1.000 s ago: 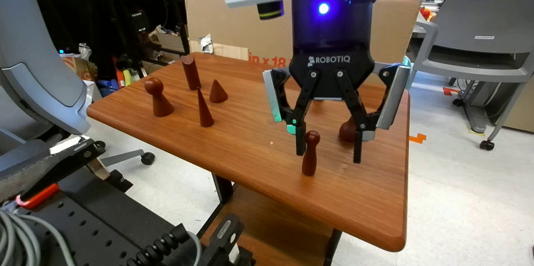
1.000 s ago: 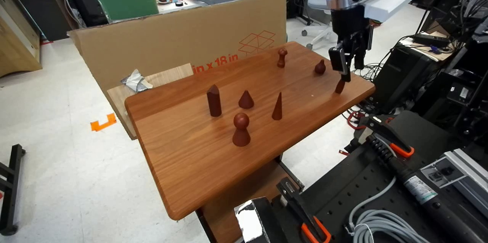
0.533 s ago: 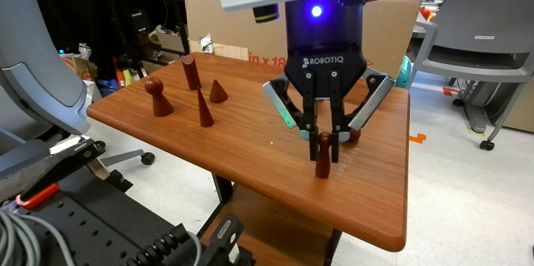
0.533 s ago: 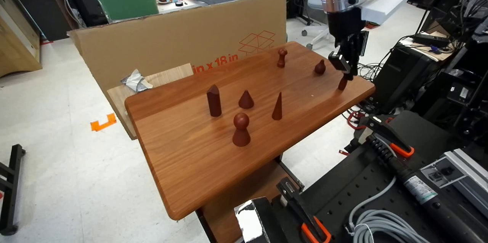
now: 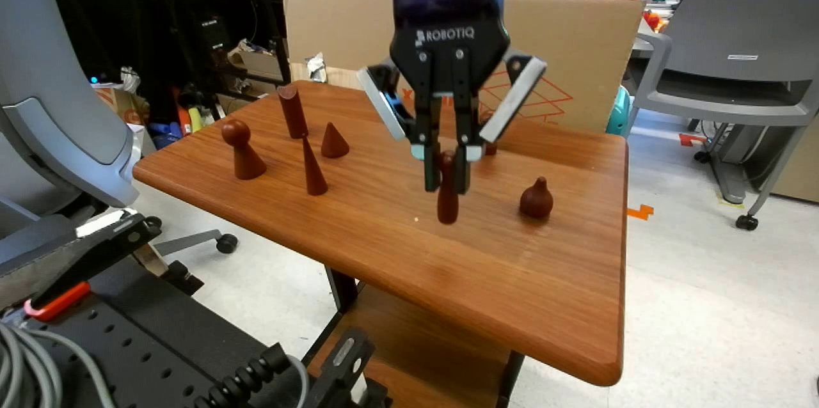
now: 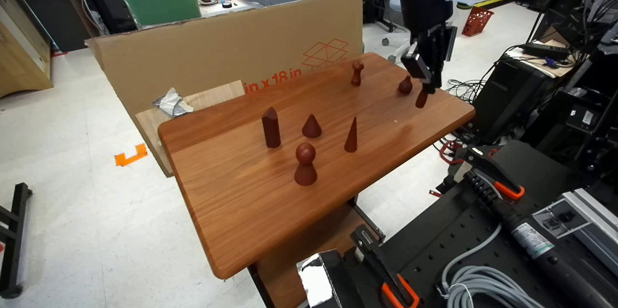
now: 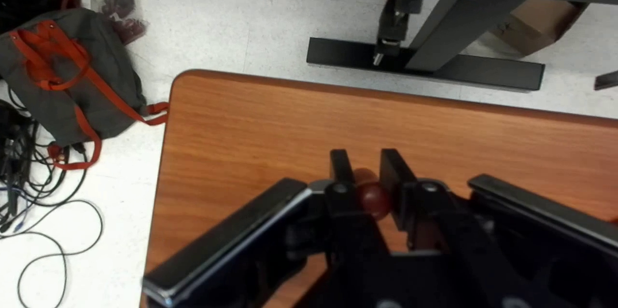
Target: Move the brown object at the right front corner to the left
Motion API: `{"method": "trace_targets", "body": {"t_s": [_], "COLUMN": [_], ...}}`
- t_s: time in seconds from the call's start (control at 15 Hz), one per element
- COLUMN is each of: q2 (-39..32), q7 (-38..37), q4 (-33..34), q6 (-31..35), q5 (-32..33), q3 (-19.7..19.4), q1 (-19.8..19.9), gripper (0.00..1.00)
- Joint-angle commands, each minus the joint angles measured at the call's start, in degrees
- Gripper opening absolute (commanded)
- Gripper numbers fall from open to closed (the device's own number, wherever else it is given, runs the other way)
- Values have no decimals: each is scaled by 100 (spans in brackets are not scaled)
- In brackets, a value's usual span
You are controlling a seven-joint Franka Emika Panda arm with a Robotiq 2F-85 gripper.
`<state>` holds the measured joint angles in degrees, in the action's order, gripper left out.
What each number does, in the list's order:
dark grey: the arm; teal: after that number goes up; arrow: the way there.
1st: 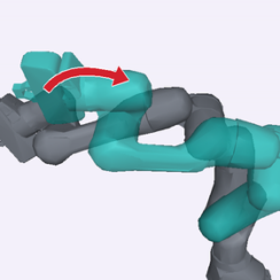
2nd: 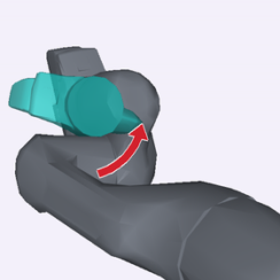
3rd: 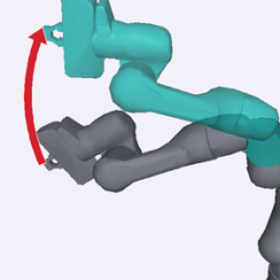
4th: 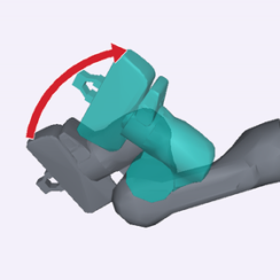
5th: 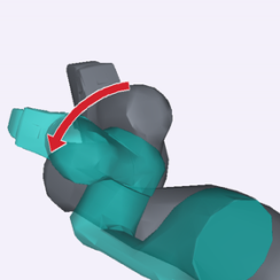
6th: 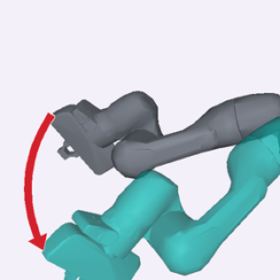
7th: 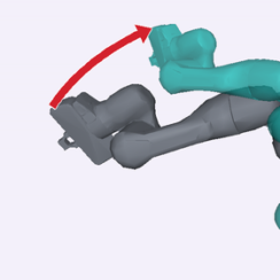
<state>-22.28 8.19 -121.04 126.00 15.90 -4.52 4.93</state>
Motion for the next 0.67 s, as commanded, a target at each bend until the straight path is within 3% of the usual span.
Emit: {"method": "trace_targets", "body": {"t_s": [0.0, 0.6], "q2": [637, 426], "q7": [-64, -10], "q4": [-62, 407], "q6": [-173, -111], "q5": [-292, -312], "q3": [240, 481], "q1": [-195, -500], "gripper": [5, 5]}}
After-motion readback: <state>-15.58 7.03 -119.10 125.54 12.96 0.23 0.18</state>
